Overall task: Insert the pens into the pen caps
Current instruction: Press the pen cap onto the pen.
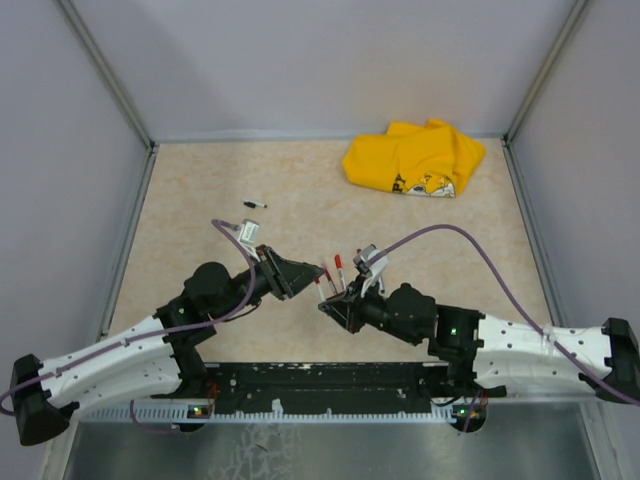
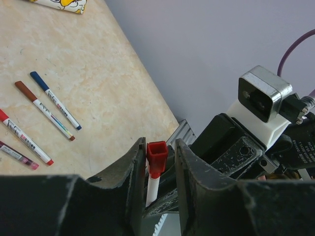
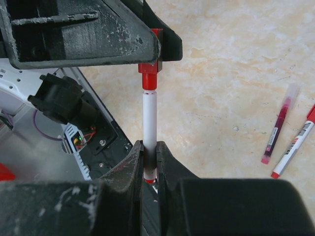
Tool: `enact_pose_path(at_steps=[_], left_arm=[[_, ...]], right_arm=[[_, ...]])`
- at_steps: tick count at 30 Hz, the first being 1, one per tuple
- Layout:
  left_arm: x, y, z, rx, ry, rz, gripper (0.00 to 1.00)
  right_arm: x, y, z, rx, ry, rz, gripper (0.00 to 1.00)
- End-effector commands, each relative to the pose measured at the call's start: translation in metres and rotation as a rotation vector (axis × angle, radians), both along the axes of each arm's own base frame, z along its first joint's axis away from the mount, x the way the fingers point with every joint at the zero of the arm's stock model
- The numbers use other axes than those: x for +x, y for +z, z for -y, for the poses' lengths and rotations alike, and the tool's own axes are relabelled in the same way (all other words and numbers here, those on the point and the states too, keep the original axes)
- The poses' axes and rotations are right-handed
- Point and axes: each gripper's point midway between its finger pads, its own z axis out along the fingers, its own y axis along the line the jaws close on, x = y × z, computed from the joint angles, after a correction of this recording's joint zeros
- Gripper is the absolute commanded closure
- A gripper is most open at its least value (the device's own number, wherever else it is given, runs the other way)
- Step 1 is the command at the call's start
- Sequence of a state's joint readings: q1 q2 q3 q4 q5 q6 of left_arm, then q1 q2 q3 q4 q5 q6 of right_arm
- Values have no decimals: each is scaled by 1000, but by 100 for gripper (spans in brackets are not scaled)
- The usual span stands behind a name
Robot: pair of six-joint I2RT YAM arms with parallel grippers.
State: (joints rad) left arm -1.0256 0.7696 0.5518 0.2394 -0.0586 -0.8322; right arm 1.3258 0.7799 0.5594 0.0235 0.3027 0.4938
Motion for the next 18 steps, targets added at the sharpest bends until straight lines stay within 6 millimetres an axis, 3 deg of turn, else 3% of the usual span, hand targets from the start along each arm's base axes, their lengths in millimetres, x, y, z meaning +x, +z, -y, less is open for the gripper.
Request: enact_pose_path(at_steps=[1, 9, 18], left_arm=[[-3, 3, 1, -13, -16, 18, 68], [-3, 3, 1, -10, -20, 27, 98], [-5, 4, 2, -7, -29, 28, 100]], right_arm=[[6, 42, -7, 97, -17, 48, 100], [7, 42, -7, 97, -17, 49, 100], [26, 59, 0, 83, -124, 100, 100]])
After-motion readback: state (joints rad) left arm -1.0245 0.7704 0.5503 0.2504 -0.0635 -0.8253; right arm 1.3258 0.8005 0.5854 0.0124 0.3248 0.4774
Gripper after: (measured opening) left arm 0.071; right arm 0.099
